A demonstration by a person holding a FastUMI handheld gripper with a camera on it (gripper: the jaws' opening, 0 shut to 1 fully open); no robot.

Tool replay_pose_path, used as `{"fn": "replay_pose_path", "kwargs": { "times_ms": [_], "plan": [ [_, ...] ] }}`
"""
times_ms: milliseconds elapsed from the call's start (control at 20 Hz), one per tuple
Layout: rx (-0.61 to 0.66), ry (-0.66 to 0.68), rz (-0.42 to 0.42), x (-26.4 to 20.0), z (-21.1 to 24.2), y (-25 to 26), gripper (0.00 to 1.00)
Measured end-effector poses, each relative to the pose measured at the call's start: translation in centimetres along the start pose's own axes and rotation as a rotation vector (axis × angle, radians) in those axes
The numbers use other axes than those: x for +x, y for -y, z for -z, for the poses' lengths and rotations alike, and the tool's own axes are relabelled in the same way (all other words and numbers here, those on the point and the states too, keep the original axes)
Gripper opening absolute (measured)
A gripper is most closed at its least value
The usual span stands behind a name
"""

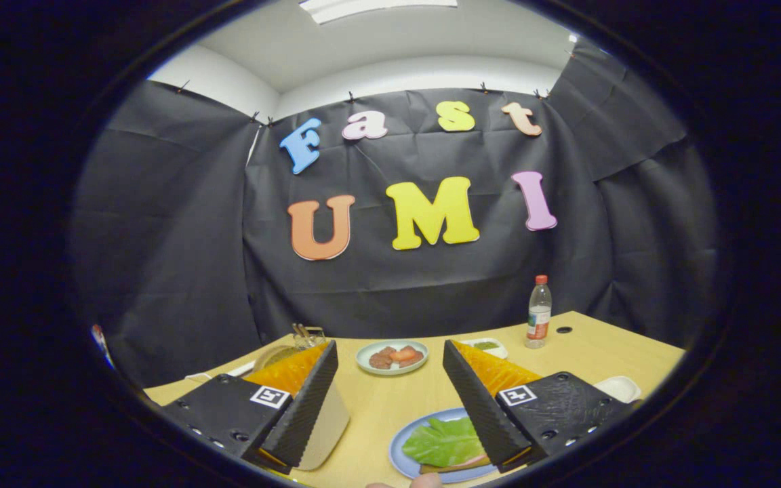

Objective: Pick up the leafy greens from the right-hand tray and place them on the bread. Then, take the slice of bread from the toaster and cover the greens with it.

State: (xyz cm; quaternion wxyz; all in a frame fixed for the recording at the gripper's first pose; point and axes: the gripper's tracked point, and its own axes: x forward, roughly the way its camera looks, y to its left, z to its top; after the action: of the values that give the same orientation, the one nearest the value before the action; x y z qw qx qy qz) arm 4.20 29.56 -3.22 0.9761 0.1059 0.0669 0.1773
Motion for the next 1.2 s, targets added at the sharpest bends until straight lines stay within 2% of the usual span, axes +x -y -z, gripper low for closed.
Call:
{"fn": "replay_pose_path", "kwargs": {
  "times_ms": [450,800,1200],
  "plan": [
    [0.026,0.037,-0.050,0.4,-1.9,-5.4,0.96],
    [0.003,-0.040,-0.080,1.1,1.0,-8.7,0.96],
    [-0.028,-0.125,-0.078,2.8,3.7,-11.1,0.96]
  ]
}}
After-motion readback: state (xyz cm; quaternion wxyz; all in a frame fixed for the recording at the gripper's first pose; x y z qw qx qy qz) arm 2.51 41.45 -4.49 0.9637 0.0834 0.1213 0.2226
